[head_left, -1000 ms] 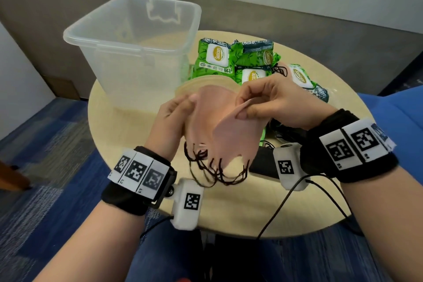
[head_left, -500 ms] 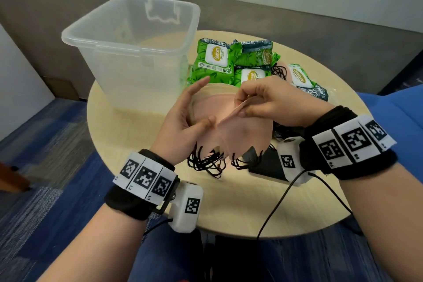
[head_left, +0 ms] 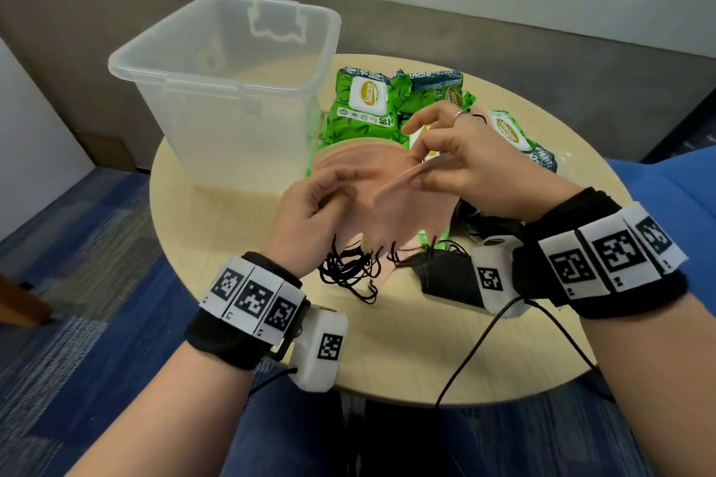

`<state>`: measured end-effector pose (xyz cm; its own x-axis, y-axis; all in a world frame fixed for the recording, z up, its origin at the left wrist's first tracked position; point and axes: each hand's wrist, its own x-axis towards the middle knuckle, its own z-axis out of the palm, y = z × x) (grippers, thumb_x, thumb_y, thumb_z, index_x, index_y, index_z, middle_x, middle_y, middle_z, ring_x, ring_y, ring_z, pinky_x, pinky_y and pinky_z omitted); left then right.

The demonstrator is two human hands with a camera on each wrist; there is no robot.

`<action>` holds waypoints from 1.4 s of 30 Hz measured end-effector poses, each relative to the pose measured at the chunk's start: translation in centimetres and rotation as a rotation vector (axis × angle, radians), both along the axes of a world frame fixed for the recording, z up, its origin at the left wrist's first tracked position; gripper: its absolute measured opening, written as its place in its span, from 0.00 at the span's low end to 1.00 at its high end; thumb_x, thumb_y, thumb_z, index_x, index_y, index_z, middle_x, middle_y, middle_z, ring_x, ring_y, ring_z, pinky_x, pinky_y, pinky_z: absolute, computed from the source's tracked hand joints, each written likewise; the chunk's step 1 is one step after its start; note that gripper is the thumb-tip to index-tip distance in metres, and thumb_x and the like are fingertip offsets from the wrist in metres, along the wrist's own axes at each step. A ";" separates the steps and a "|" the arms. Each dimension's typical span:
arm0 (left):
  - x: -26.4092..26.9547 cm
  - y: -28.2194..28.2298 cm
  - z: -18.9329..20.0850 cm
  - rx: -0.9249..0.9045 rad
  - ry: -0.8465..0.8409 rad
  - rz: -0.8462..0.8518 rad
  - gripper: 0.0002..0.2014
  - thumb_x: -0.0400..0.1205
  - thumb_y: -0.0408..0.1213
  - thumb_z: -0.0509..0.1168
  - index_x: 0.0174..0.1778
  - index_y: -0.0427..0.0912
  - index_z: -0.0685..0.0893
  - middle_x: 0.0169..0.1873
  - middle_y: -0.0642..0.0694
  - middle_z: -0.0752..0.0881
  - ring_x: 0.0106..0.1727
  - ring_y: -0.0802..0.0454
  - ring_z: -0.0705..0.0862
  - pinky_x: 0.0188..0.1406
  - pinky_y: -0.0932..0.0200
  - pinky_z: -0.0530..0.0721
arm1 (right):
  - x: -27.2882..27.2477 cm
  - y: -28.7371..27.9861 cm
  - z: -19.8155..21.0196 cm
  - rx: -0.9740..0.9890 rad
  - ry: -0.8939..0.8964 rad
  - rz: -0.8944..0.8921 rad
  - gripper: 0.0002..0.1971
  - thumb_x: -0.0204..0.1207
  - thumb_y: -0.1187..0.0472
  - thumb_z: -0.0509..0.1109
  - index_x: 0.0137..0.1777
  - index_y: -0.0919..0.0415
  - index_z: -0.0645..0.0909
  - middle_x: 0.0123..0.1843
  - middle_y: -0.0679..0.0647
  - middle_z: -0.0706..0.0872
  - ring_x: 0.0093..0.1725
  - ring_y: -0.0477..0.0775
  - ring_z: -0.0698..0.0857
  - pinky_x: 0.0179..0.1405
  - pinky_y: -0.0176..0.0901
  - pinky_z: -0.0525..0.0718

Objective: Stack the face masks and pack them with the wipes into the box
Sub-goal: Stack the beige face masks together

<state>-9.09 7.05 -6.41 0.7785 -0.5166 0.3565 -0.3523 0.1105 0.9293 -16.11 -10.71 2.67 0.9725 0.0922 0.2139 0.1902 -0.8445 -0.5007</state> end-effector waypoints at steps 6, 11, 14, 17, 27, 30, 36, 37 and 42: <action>0.0 -0.1 0.2 -0.028 0.051 0.032 0.18 0.82 0.46 0.53 0.58 0.47 0.85 0.54 0.51 0.86 0.57 0.58 0.82 0.61 0.59 0.77 | -1.5 1.1 1.5 0.471 0.132 0.229 0.06 0.67 0.68 0.70 0.39 0.57 0.79 0.32 0.40 0.84 0.34 0.34 0.80 0.36 0.24 0.75; -0.2 -0.3 0.3 -0.136 0.120 -0.114 0.45 0.70 0.77 0.46 0.61 0.42 0.85 0.63 0.43 0.84 0.67 0.49 0.79 0.67 0.50 0.74 | -0.4 1.7 0.8 0.663 0.183 0.245 0.08 0.69 0.75 0.71 0.40 0.63 0.78 0.33 0.43 0.86 0.35 0.35 0.82 0.37 0.25 0.79; -0.9 -0.4 0.7 -0.235 0.180 -0.225 0.35 0.74 0.73 0.50 0.61 0.51 0.85 0.61 0.47 0.85 0.67 0.50 0.79 0.65 0.55 0.75 | 1.1 1.9 -0.7 0.526 0.053 0.070 0.11 0.71 0.74 0.73 0.38 0.57 0.78 0.34 0.46 0.81 0.34 0.34 0.78 0.38 0.26 0.76; -1.5 -0.4 1.1 -0.186 0.068 -0.163 0.14 0.83 0.45 0.58 0.61 0.51 0.83 0.59 0.54 0.85 0.65 0.58 0.80 0.61 0.63 0.77 | 1.8 2.1 -1.9 0.462 -0.032 0.007 0.14 0.68 0.71 0.75 0.37 0.52 0.77 0.34 0.44 0.79 0.34 0.32 0.77 0.41 0.27 0.75; -1.1 0.1 0.6 -0.085 -0.106 -0.125 0.37 0.81 0.31 0.59 0.77 0.70 0.51 0.70 0.43 0.78 0.68 0.47 0.80 0.67 0.39 0.78 | 1.4 2.8 -2.6 0.281 -0.256 -0.065 0.13 0.64 0.61 0.77 0.46 0.56 0.78 0.31 0.44 0.77 0.34 0.43 0.75 0.39 0.40 0.75; -1.1 0.2 0.5 -0.083 -0.072 -0.165 0.29 0.80 0.28 0.60 0.72 0.65 0.70 0.70 0.51 0.78 0.71 0.53 0.77 0.68 0.49 0.77 | 1.4 3.3 -3.2 0.418 -0.312 -0.080 0.13 0.65 0.66 0.77 0.44 0.55 0.77 0.35 0.50 0.81 0.37 0.47 0.81 0.44 0.48 0.84; -1.0 0.1 0.6 -0.090 -0.159 -0.117 0.18 0.77 0.22 0.63 0.55 0.49 0.83 0.54 0.63 0.85 0.65 0.61 0.79 0.65 0.67 0.73 | 1.2 3.3 -4.9 0.245 -0.393 -0.216 0.12 0.69 0.59 0.70 0.51 0.63 0.81 0.47 0.55 0.84 0.45 0.41 0.77 0.46 0.30 0.73; -0.9 0.1 0.5 -0.106 -0.121 -0.086 0.17 0.77 0.23 0.64 0.52 0.50 0.84 0.52 0.62 0.85 0.62 0.62 0.80 0.62 0.66 0.74 | 1.2 3.0 -5.3 0.201 -0.370 -0.274 0.20 0.69 0.51 0.70 0.57 0.62 0.79 0.54 0.57 0.82 0.52 0.45 0.77 0.53 0.32 0.72; -0.8 -0.1 0.1 -0.223 0.002 -0.014 0.12 0.78 0.28 0.65 0.51 0.50 0.82 0.55 0.51 0.84 0.58 0.60 0.82 0.54 0.67 0.79 | 0.5 3.1 -5.9 0.644 0.040 -0.390 0.42 0.65 0.40 0.74 0.74 0.57 0.61 0.61 0.51 0.76 0.65 0.52 0.76 0.66 0.49 0.76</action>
<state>-9.89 6.95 -6.29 0.7723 -0.4361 0.4619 -0.3475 0.3186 0.8819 -15.59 -7.66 -3.21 0.9172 -0.3916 0.0732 -0.0912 -0.3852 -0.9183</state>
